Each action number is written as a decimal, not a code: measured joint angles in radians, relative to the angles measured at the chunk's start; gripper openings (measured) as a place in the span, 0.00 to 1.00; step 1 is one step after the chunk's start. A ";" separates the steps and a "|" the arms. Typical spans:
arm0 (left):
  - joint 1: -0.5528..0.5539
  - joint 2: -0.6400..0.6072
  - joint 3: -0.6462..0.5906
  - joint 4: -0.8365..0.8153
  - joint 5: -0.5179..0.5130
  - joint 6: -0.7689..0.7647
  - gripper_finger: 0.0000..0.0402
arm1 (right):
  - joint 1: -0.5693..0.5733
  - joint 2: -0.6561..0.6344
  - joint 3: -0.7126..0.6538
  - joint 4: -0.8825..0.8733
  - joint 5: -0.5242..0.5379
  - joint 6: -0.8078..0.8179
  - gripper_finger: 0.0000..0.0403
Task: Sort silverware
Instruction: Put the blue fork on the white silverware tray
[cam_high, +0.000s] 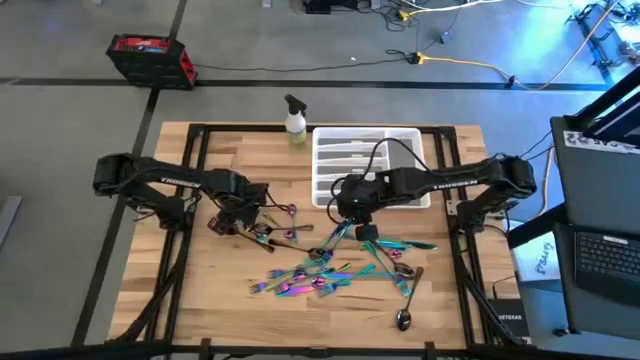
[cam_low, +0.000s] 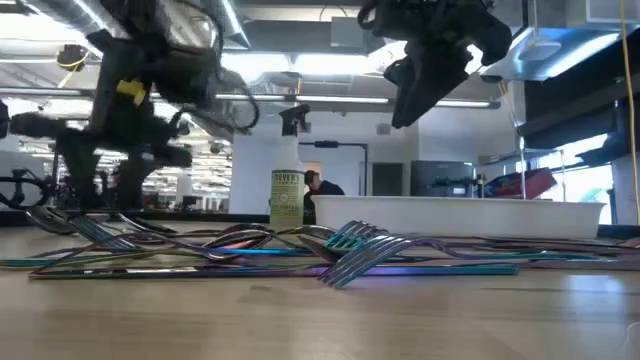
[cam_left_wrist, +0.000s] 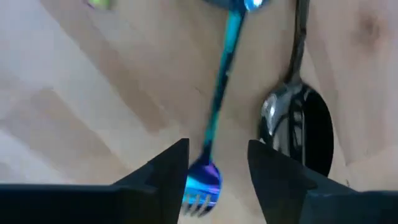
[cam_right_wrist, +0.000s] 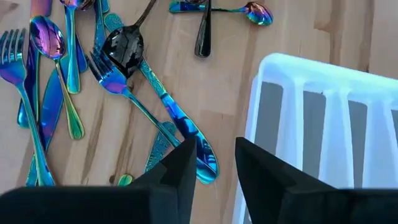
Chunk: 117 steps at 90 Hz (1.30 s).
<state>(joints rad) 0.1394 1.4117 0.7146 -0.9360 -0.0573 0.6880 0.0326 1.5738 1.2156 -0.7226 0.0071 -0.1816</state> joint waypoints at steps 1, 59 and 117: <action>0.000 0.002 -0.005 0.003 -0.002 0.000 0.38 | 0.000 0.000 0.000 0.000 0.000 -0.001 0.23; 0.000 0.011 -0.055 0.113 -0.057 0.052 0.24 | -0.009 0.001 -0.170 0.130 0.000 0.061 0.23; 0.000 0.009 -0.084 0.171 -0.058 0.008 0.07 | -0.009 0.001 -0.171 0.147 0.008 0.061 0.23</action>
<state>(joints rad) 0.1390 1.4204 0.6302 -0.7650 -0.1150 0.6956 0.0235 1.5749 1.0451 -0.5758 0.0154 -0.1204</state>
